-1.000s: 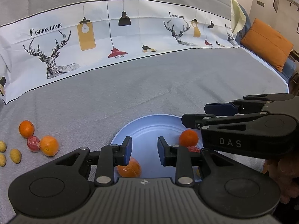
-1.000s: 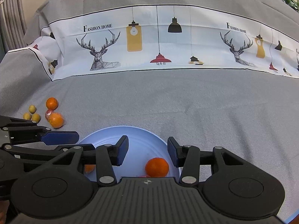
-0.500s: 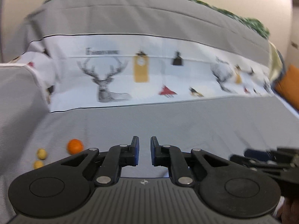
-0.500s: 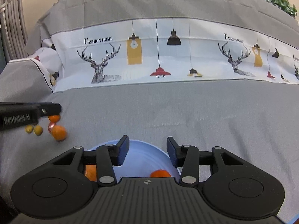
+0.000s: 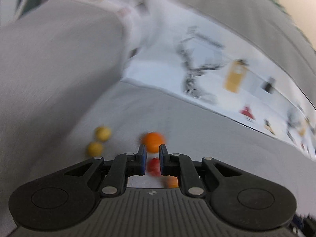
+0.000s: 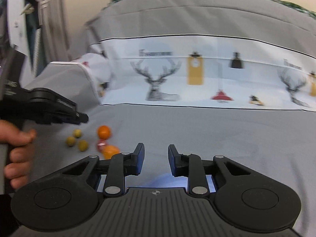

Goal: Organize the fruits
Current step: 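Grasp a yellow fruit with the left tool while the right tool grasps a bagged orange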

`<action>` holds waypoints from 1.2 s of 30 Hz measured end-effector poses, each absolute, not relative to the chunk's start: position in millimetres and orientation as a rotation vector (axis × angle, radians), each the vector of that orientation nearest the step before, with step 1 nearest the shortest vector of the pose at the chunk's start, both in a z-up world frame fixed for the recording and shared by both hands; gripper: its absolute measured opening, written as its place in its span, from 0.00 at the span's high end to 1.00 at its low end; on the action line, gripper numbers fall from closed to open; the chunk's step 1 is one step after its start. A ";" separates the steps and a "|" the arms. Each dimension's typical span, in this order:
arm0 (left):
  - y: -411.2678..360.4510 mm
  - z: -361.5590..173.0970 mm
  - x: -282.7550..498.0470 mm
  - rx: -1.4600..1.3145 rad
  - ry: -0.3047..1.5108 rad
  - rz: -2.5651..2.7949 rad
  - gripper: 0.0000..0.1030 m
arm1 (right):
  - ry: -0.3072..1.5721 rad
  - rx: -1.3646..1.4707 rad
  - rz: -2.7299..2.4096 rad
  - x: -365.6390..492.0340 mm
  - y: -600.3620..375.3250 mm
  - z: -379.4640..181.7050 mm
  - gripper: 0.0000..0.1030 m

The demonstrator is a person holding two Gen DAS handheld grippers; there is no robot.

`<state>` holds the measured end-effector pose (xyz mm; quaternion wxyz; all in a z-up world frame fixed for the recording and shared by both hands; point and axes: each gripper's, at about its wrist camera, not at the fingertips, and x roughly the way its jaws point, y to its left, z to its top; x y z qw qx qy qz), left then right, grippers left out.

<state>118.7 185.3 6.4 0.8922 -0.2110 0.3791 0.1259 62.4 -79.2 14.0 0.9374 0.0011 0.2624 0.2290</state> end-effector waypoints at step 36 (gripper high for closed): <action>194.6 -36.7 155.2 -0.370 0.976 0.386 0.72 | 0.759 -0.090 0.575 148.0 42.0 -61.7 0.62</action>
